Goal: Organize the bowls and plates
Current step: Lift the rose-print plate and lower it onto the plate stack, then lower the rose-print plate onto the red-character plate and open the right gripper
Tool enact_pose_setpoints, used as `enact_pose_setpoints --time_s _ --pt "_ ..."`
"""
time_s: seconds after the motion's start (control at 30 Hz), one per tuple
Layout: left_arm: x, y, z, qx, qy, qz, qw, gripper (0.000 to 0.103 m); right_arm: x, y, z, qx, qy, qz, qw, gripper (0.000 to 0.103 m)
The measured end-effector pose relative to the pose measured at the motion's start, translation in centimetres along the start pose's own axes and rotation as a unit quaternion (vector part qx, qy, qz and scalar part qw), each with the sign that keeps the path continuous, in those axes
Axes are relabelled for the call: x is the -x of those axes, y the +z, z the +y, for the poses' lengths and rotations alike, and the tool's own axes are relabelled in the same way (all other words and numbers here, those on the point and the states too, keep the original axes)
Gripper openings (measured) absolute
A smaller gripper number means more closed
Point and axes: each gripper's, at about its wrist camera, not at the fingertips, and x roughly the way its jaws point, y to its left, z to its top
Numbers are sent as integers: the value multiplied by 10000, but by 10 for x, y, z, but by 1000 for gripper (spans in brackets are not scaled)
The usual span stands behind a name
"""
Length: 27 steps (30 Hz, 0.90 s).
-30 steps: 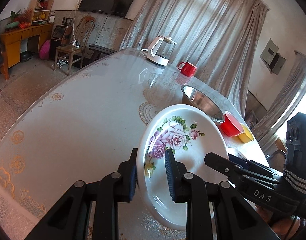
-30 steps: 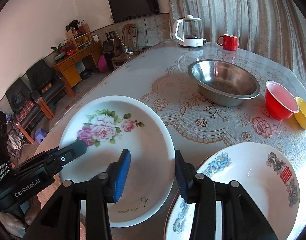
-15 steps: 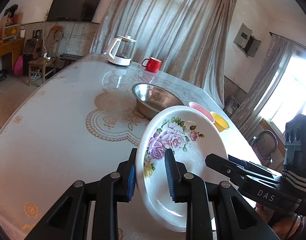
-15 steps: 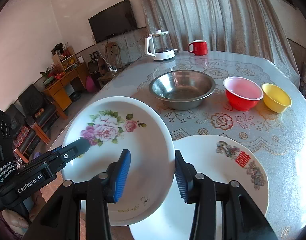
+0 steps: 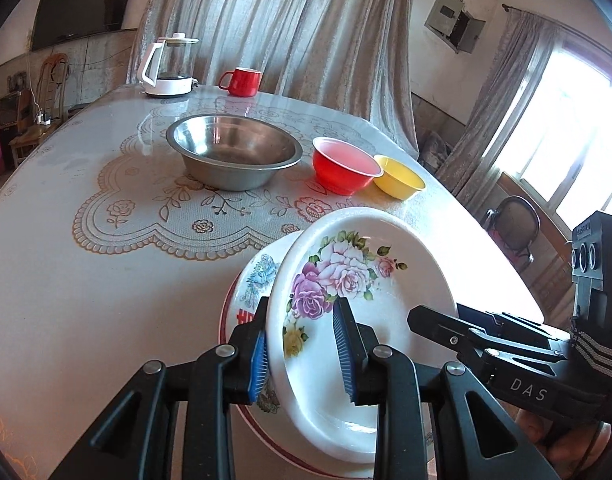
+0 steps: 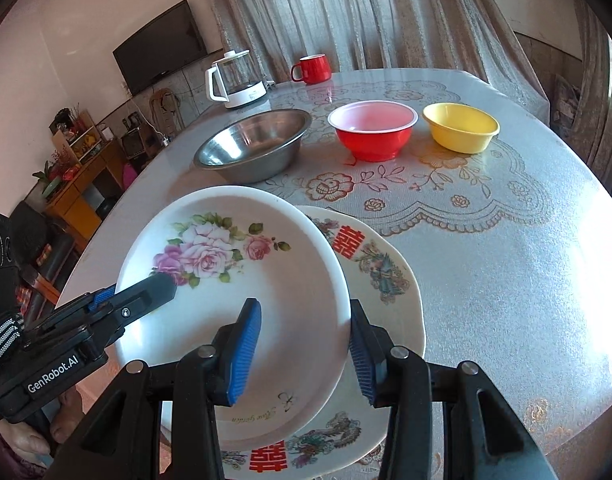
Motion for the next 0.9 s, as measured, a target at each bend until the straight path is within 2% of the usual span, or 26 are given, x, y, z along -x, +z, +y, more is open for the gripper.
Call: enact_pose_setpoints --time_s 0.23,0.37,0.9 --pt "-18 -8 -6 -79 82 370 9993 31 1 -2 -8 85 -205 -36 9997 44" --pt "-17 -11 -8 -147 92 338 9993 36 -5 -6 -11 73 -178 74 9998 44" --pt "-16 -8 -9 -203 210 245 9993 40 -6 -8 -5 283 -383 -62 9988 44"
